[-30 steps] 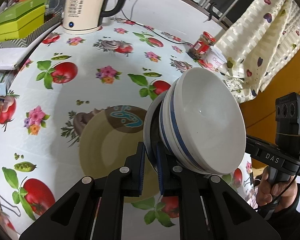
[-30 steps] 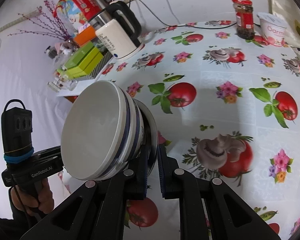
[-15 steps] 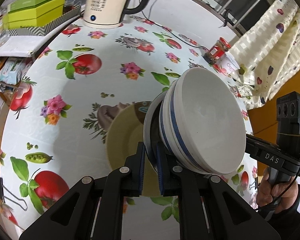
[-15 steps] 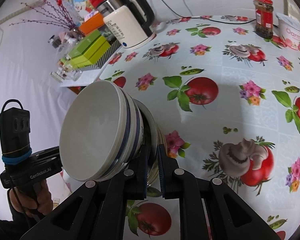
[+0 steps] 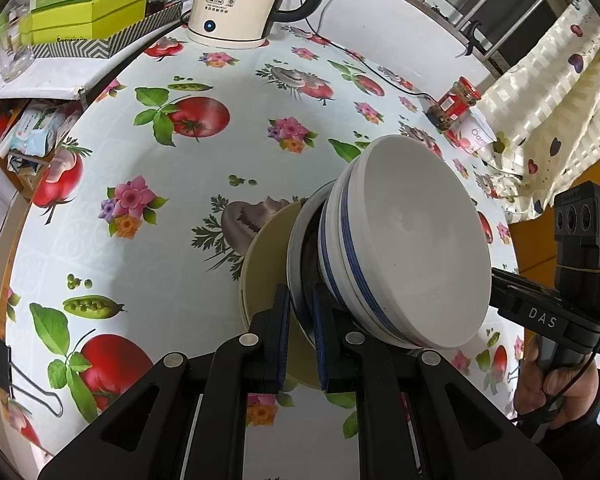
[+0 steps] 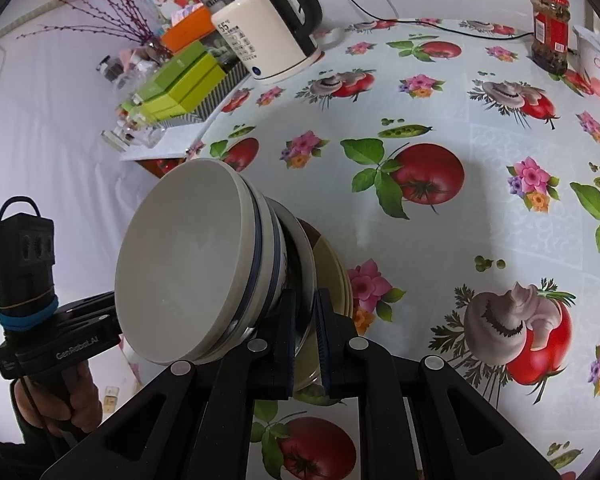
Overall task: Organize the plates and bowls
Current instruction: 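Lower the nested bowls with the left tool onto the beige plate stack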
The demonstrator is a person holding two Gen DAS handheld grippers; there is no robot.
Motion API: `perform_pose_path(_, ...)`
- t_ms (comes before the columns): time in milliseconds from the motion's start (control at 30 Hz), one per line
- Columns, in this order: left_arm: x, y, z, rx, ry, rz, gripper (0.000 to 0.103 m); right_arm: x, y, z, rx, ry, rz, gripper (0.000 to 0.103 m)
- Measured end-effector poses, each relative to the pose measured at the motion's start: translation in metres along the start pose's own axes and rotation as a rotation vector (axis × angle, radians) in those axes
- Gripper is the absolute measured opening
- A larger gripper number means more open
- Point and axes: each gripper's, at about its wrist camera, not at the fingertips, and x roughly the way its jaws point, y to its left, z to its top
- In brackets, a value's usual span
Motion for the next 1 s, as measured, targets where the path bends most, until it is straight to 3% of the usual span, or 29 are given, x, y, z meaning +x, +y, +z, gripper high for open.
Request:
perform_pose_path(567,0.006,0.009,0.000,-0.026,0.010,-0.008,0.011,0.009,0.001,0.005,-0.006,0.017,-0.001,0.011)
perform_pose_path(1000,0.006,0.012,-0.003,-0.030,-0.026,-0.033,0.013,0.008,0.000,0.004,-0.006,0.022,0.005,0.012)
